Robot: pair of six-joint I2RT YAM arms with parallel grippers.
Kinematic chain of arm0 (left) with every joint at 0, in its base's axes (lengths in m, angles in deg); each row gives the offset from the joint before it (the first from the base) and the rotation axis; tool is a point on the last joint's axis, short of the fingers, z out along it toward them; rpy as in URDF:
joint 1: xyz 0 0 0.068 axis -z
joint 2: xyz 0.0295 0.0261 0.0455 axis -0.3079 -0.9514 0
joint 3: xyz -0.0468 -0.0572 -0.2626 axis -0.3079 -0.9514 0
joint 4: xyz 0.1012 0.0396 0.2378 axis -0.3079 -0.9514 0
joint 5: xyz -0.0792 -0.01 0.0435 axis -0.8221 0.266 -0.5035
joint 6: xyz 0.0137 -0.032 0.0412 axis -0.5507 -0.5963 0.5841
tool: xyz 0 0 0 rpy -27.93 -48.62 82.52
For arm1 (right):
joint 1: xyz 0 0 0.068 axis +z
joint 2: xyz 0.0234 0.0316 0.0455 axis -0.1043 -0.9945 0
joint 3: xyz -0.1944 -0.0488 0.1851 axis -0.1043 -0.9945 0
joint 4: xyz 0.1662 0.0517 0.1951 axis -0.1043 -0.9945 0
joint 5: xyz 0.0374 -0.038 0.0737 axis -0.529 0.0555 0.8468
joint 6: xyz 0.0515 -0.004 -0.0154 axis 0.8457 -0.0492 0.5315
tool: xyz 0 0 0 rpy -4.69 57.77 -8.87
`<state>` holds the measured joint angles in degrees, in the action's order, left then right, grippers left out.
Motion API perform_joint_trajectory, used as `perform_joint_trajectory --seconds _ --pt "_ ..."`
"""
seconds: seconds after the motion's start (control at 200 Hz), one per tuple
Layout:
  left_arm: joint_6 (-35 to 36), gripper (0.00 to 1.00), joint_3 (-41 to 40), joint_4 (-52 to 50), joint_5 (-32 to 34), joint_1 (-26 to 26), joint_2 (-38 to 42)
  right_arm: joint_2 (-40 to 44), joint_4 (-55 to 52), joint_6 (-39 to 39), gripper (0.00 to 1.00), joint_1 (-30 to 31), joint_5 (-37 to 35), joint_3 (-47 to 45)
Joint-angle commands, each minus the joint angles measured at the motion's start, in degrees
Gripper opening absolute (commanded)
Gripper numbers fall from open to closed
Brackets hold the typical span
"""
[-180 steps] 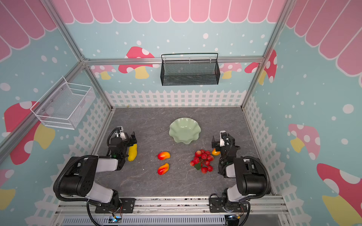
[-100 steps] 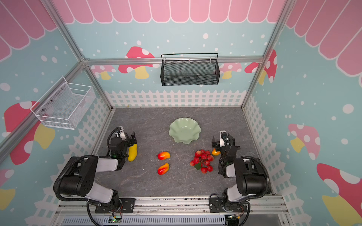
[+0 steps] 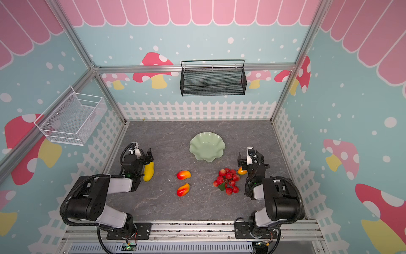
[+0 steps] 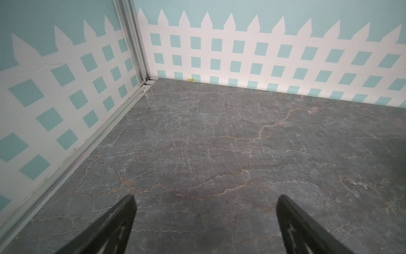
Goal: Arrange fruit in a fruit bowl
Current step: Pick up the fruits from the center of the table.
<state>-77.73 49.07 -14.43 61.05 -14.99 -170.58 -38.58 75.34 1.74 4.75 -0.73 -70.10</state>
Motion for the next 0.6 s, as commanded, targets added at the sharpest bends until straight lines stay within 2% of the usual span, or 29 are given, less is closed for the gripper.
perform_joint_trajectory --seconds 0.0,0.065,0.105,0.22,0.325,0.42,0.49,0.596 --pt "1.96 1.00 1.75 -6.49 7.67 3.13 7.10 13.54 -8.84 0.56 0.98 -0.28 -1.57 -0.09" --pt "4.37 1.00 4.05 -12.36 14.48 8.11 12.04 23.76 -19.34 1.44 0.99 -0.25 0.18 1.85" --pt "2.92 1.00 5.25 -14.75 14.99 10.56 14.62 28.65 -25.45 2.08 1.00 -0.17 1.66 3.11" --pt "-2.50 1.00 11.13 -25.33 5.89 17.19 19.19 37.76 -42.75 3.86 1.00 -0.06 6.05 7.37" --pt "-1.61 1.00 20.82 -43.48 -9.06 25.48 19.09 41.93 -60.61 6.49 0.99 0.04 11.15 12.56" --pt "-0.85 1.00 24.71 -53.42 -18.91 32.67 18.06 44.64 -69.03 11.55 0.98 0.24 16.56 13.24" --pt "-1.12 1.00 25.11 -56.96 -23.58 36.82 18.59 46.45 -73.66 14.49 0.97 0.59 20.13 13.79" --pt "-1.49 1.00 23.40 -58.97 -25.68 40.63 21.82 49.70 -78.45 17.60 0.95 2.30 22.13 14.91"
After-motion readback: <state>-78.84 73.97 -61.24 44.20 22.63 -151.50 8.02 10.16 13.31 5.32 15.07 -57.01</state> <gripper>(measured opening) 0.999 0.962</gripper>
